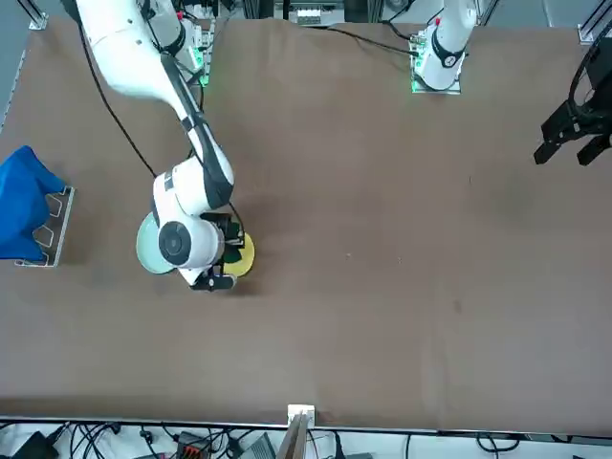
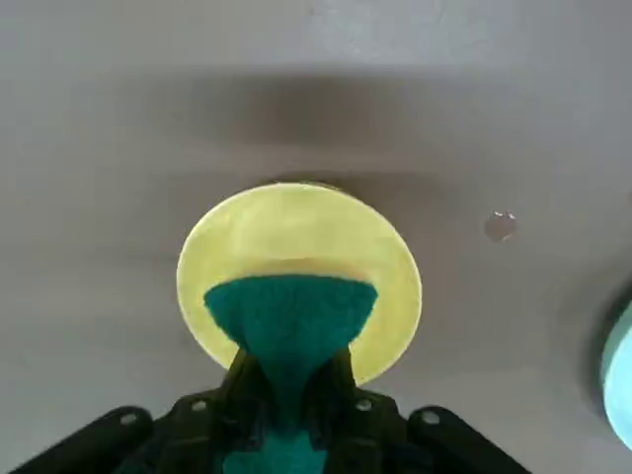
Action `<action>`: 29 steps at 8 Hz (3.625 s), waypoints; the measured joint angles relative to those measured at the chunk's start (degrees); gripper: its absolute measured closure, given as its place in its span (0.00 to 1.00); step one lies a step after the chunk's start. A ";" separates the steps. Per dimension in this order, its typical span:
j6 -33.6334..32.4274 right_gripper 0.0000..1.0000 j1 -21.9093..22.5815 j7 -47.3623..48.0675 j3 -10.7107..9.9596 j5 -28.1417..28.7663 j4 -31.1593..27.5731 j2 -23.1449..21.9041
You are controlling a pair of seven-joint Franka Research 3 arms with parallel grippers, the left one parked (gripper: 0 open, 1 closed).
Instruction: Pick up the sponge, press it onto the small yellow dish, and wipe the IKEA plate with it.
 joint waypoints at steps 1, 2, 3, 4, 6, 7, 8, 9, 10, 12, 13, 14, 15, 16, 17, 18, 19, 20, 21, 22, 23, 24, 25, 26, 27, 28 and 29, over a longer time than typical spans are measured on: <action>0.18 0.78 0.04 0.00 0.13 0.00 0.09 1.06; 0.46 0.78 0.06 0.00 0.28 0.00 0.12 2.16; 0.61 0.78 0.08 0.00 0.44 0.00 0.30 2.94; 0.62 0.78 0.09 0.00 0.55 0.00 0.52 3.36; 0.71 0.78 0.08 -0.07 0.58 0.00 0.62 3.62; 0.91 0.78 0.05 -0.24 0.58 0.00 0.66 3.78; 1.25 0.78 0.01 -0.69 0.58 0.00 0.72 4.06; 1.57 0.78 -0.05 -1.23 0.58 0.01 0.73 4.36; 1.98 0.78 -0.11 -1.57 0.58 0.01 0.76 4.71; 2.40 0.78 -0.17 -1.83 0.58 0.04 0.99 5.07; 2.44 0.78 -0.17 -1.88 0.58 0.05 1.05 5.09; 2.48 0.78 -0.17 -1.91 0.58 0.05 1.08 5.10; 2.54 0.78 -0.17 -1.94 0.58 0.05 1.11 5.12; 2.58 0.78 -0.18 -1.96 0.58 0.05 1.14 5.14; 2.60 0.78 -0.18 -1.97 0.58 0.06 1.18 5.19; 2.60 0.78 -0.18 -2.07 0.58 0.06 1.27 5.28; 2.60 0.78 -0.18 -2.50 0.58 0.06 1.38 5.38; 2.60 0.78 -0.21 -3.11 0.58 0.06 1.43 5.45; 2.60 0.78 -0.24 -3.52 0.58 0.08 1.44 5.47; 2.60 0.78 -0.26 -3.70 0.58 0.09 1.45 5.48; 2.60 0.78 -0.26 -3.76 0.58 0.10 1.46 5.48; 2.60 0.78 -0.27 -4.01 0.58 0.10 1.46 5.48; 2.60 0.78 -0.30 -4.58 0.58 0.10 1.49 5.48; 2.60 0.78 -0.40 -5.10 0.58 0.10 1.74 5.50; 2.53 0.78 -0.58 -5.39 0.58 0.10 2.34 5.51; 2.49 0.78 -0.70 -5.39 0.58 0.10 3.06 5.50; 2.49 0.79 -0.71 -5.30 0.59 0.10 3.99 5.38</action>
